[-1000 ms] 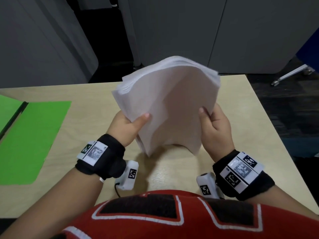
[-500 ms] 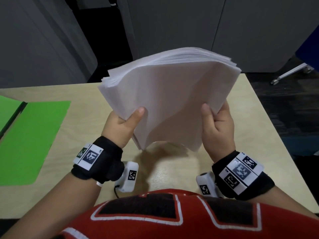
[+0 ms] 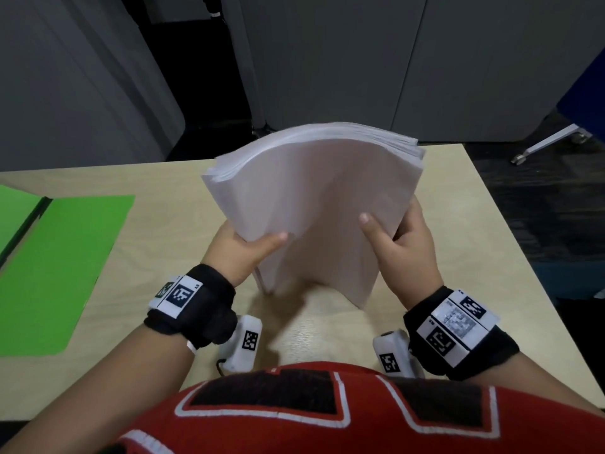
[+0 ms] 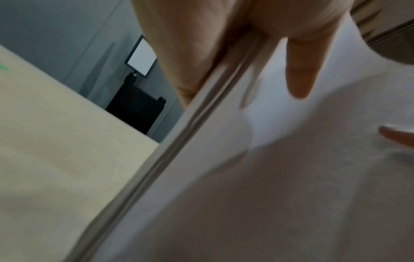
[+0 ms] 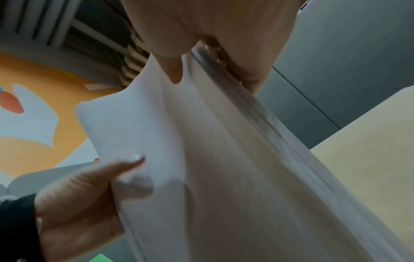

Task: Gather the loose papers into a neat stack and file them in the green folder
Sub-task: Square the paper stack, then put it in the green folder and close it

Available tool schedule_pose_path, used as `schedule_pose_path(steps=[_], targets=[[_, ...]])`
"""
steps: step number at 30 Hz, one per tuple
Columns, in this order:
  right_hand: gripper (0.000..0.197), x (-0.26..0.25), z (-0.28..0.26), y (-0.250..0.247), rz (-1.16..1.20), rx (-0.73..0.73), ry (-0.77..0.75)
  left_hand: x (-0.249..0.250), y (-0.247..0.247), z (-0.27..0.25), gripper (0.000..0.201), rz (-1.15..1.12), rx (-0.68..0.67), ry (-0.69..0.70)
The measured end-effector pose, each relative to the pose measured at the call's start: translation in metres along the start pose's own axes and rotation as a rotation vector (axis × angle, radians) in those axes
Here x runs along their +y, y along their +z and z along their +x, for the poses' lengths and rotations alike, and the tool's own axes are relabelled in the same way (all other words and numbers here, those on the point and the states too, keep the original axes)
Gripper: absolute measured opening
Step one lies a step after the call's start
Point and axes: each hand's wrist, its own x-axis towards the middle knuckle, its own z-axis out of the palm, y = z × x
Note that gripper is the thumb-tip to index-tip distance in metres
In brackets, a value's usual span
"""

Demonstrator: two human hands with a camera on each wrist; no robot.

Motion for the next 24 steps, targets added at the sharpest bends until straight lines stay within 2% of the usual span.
schedule_pose_path(steps=[2, 4, 6, 9, 11, 13, 15, 16, 18, 19, 21, 22, 24], targets=[[0.042, 0.003, 0.002, 0.0, -0.052, -0.024, 0.033, -0.012, 0.003, 0.001, 0.023, 0.119, -0.085, -0.145], [0.041, 0.004, 0.004, -0.001, -0.1, -0.01, 0.035, -0.016, 0.003, 0.004, 0.013, 0.165, -0.029, -0.213], [0.05, 0.004, 0.007, -0.004, -0.075, 0.001, 0.037, -0.009, 0.0, 0.008, 0.014, 0.173, 0.083, -0.204], [0.082, 0.007, 0.01, -0.01, -0.159, 0.061, 0.047, 0.011, -0.012, 0.015, 0.018, 0.356, 0.192, -0.022], [0.096, 0.007, 0.01, -0.013, -0.248, 0.133, 0.022, 0.024, -0.023, 0.017, 0.018, 0.552, 0.135, 0.184], [0.099, 0.004, 0.008, -0.015, -0.328, 0.174, -0.085, 0.032, -0.032, 0.02, 0.021, 0.769, 0.027, 0.334], [0.094, 0.001, 0.008, -0.015, -0.436, 0.134, -0.204, 0.037, -0.032, 0.022, 0.021, 0.937, -0.069, 0.374], [0.084, 0.001, 0.009, -0.014, -0.447, 0.059, -0.223, 0.038, -0.03, 0.022, 0.023, 0.993, -0.106, 0.389], [0.049, 0.002, 0.01, -0.01, -0.346, -0.132, -0.138, 0.035, -0.026, 0.021, 0.023, 0.995, -0.141, 0.391], [0.039, 0.004, 0.009, -0.009, -0.288, -0.196, -0.087, 0.033, -0.024, 0.021, 0.021, 0.963, -0.137, 0.387], [0.037, 0.01, 0.005, -0.006, -0.167, -0.211, -0.015, 0.025, -0.025, 0.023, 0.017, 0.888, -0.049, 0.39], [0.037, 0.013, 0.004, -0.007, -0.104, -0.184, 0.016, 0.02, -0.028, 0.025, 0.02, 0.864, 0.041, 0.391], [0.037, 0.017, 0.004, -0.01, -0.002, -0.117, 0.058, 0.007, -0.036, 0.028, 0.042, 0.842, 0.274, 0.318]])
